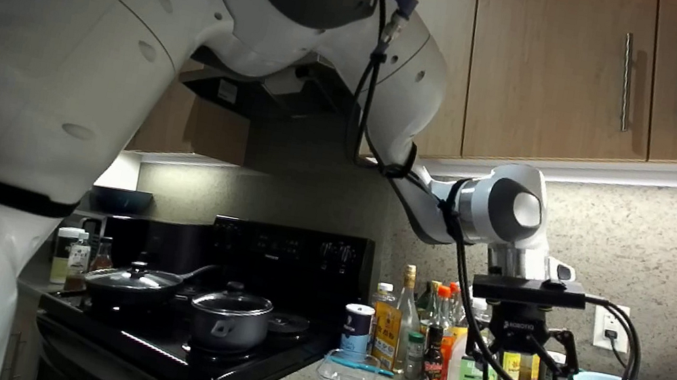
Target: Remove the spoon from the bowl and put it on the lid that is on the counter
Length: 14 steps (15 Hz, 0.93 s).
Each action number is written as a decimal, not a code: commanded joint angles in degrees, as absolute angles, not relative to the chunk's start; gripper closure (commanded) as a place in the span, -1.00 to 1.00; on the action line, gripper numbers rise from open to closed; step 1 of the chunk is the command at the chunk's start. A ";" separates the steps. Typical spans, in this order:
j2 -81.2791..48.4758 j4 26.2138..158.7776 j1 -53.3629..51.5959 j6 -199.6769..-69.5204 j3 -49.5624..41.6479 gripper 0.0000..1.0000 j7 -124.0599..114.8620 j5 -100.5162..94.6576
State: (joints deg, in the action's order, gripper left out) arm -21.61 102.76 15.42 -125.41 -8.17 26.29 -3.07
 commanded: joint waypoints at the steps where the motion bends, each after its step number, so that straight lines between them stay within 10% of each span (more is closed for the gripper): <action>1: -26.67 98.54 18.47 -121.54 -5.40 -1.00 32.74 2.51; 14: -32.03 90.59 16.90 -100.30 -7.12 -1.00 14.00 3.03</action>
State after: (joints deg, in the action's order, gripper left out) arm -29.31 93.78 16.77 -103.59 -6.47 20.28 0.40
